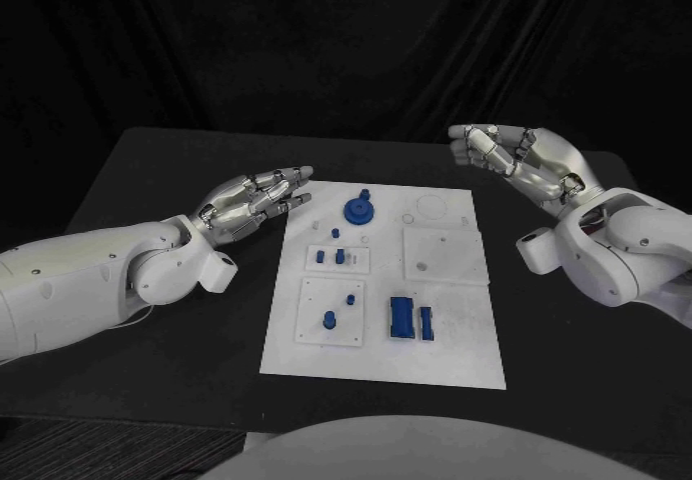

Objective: Assemble the parts on the task board

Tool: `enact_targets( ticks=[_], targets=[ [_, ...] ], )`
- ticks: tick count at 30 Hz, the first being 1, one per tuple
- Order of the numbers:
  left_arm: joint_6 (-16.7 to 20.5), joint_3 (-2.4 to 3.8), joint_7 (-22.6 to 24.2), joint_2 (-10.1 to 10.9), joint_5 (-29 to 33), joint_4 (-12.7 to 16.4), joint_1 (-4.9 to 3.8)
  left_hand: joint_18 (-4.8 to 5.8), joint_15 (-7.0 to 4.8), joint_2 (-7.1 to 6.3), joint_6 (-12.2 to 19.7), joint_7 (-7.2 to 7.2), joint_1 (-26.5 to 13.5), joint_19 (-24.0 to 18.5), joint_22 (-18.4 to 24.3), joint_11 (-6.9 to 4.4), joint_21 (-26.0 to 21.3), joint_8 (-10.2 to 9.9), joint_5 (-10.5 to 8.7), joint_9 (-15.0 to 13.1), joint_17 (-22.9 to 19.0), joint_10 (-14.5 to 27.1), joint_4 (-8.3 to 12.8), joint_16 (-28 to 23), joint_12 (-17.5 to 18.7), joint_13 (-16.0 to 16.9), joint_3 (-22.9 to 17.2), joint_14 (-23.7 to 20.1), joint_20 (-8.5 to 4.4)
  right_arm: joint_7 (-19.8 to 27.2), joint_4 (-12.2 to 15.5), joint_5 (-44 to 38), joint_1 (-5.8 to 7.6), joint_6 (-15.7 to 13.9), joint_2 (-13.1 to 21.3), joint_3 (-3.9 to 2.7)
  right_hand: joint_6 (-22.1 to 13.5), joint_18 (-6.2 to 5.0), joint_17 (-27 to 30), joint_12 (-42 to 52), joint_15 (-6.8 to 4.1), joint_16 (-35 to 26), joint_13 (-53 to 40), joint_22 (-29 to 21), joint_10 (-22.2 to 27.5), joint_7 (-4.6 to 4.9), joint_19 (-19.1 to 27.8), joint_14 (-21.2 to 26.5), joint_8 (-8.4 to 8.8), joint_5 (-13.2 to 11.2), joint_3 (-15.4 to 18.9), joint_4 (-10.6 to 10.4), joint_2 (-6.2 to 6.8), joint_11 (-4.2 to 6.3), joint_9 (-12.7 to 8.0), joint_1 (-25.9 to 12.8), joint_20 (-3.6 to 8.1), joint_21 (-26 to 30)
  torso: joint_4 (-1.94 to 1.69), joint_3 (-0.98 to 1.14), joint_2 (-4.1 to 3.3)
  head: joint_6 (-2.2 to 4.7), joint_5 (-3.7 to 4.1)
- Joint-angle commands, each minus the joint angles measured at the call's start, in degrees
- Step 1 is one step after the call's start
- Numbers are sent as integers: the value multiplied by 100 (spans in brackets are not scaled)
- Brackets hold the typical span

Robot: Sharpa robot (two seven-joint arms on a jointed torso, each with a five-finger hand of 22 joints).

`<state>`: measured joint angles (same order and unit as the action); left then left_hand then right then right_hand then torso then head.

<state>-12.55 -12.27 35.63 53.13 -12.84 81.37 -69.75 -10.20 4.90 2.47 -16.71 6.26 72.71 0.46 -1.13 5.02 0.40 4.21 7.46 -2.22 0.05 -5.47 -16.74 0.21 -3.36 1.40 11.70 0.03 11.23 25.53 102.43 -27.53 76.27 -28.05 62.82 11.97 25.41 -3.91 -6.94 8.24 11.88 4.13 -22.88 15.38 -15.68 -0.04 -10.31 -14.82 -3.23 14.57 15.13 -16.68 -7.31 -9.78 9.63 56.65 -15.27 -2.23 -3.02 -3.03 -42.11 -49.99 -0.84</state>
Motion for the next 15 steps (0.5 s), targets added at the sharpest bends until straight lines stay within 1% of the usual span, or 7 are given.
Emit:
enact_targets(
  ticks=[1,2,3,6,7,11,15],
  targets=[
    [712,3,1044,22,-317,42,44,-17,-72,-720,67,-85,-297,-24,29,-88,-15,-51,-432,16,-5,19,-41,-21,24,-13,-393,-3,-25,1202,-206,216,-194,147,-105,-3,-982,-39,504,-390,-13,-304,886,-1098,958,-334,945,1243,105,-210,49,-5,-12,319,-394,42,-145,174,-5,-1,21,-1,64],
    [844,3,1165,9,-398,44,55,-21,-132,-926,187,-163,-405,-29,47,-168,-21,-93,-458,28,-5,103,-52,-21,77,-30,-372,-3,-68,1347,-299,220,-294,209,-150,-3,-1241,-63,579,-383,-250,-331,1177,-1233,1130,-498,981,1352,144,-229,50,-3,11,533,-540,99,-118,185,-6,-5,25,-1,80],
    [906,3,1223,0,-432,44,60,-21,-147,-937,224,-186,-416,-31,54,-189,-22,-106,-454,32,-5,116,-48,-21,85,-32,-379,-3,-80,1412,-341,221,-349,222,-172,-3,-1415,-127,667,-424,-499,-389,1538,-1361,1314,-671,1008,1457,169,-234,30,-23,26,814,-661,170,-25,199,10,-6,24,-1,58],
    [1044,3,1346,-21,-503,45,72,-18,-266,-907,415,-400,-466,-41,90,-440,-33,-182,-452,53,-5,271,-46,-21,175,-60,-423,-3,-188,1545,-441,224,-481,256,-218,-2,-1634,-216,694,-549,-573,-413,1920,-1478,1482,-868,1024,1482,196,-216,15,-13,42,990,-782,175,61,214,48,6,11,-1,-32],
    [1086,3,1376,-25,-521,48,76,-15,-334,-887,514,-521,-513,-45,106,-592,-38,-222,-453,64,-5,358,-43,-21,226,-78,-436,-3,-249,1574,-474,225,-517,280,-233,-2,-1625,-248,694,-561,-599,-413,1978,-1488,1502,-861,1026,1482,194,-231,6,-9,53,1028,-799,171,87,216,67,12,17,-1,-62],
    [1147,3,1424,-44,-558,38,84,-7,-325,-717,584,-645,-547,-46,113,-695,-40,-262,-450,73,-5,398,-40,-21,249,-87,-519,-3,-310,1604,-542,226,-599,369,-266,-2,-1646,-303,694,-577,-643,-413,2059,-1528,1525,-816,1030,1482,199,-258,0,-9,28,1047,-828,119,150,222,121,23,17,-1,-130],
    [1145,3,1429,-53,-575,36,88,2,-323,-497,360,-533,-484,-46,113,-610,-40,-228,-369,45,-5,372,-30,-21,232,-78,-608,-3,-325,1568,-583,227,-640,455,-305,-2,-1625,-367,694,-554,-614,-413,2092,-1520,1528,-709,1029,1482,196,-236,-13,0,-31,965,-831,147,190,220,71,30,6,-1,-71]
  ],
)
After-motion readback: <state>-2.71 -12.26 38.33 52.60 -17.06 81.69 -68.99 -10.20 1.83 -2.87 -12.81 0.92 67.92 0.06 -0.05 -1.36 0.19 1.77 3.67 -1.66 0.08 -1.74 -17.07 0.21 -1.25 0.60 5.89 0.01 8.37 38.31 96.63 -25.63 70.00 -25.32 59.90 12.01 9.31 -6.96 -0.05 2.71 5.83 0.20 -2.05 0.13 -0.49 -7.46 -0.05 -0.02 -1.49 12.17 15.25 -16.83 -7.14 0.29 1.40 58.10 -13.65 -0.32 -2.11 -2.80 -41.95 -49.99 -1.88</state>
